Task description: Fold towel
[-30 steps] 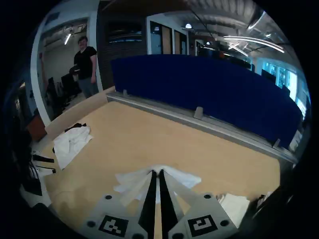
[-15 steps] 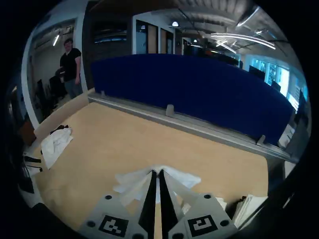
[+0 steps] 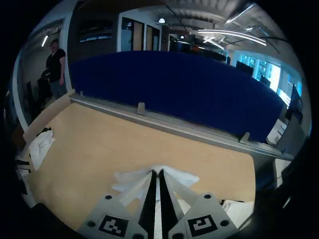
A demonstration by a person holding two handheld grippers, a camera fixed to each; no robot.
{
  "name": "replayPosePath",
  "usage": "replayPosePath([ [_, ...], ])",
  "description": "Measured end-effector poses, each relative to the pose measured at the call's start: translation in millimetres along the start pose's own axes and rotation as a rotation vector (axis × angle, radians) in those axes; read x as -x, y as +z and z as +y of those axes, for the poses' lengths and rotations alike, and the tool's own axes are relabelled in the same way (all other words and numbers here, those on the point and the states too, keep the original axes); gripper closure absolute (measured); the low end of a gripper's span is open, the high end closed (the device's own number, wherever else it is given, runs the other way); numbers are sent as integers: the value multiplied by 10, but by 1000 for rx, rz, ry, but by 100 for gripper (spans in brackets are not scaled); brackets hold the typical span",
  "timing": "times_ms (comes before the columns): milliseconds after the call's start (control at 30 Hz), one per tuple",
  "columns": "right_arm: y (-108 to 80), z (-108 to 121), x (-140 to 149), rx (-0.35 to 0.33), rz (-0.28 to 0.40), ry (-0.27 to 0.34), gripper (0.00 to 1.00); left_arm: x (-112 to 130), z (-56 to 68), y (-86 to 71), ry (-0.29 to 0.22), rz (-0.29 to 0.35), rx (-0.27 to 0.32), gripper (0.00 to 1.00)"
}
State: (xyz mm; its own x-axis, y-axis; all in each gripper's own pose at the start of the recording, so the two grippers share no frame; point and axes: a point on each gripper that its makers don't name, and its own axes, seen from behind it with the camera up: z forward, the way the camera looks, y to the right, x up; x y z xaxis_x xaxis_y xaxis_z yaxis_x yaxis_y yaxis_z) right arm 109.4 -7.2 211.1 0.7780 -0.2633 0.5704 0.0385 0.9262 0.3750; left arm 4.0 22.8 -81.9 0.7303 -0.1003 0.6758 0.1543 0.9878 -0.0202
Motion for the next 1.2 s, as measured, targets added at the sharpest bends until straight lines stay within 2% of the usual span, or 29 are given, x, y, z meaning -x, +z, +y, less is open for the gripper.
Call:
replayPosePath([
  [300,90,240,9,26,-6,40,95,-3,31,48,0,-5,-1,11],
  [567,69,350,315,48,-48,57,95,5,54,51,5,-7,1,10],
  [800,-140,505,877,96,-98,113,95,17,55,43,10,-9,4,11],
  [1000,-286,643,1540,159,-156,218,95,47,73,57,14,-17,5,11],
  [1200,-299,725,2182,223,-234,321,95,67,109,75,27,-23,10,11],
])
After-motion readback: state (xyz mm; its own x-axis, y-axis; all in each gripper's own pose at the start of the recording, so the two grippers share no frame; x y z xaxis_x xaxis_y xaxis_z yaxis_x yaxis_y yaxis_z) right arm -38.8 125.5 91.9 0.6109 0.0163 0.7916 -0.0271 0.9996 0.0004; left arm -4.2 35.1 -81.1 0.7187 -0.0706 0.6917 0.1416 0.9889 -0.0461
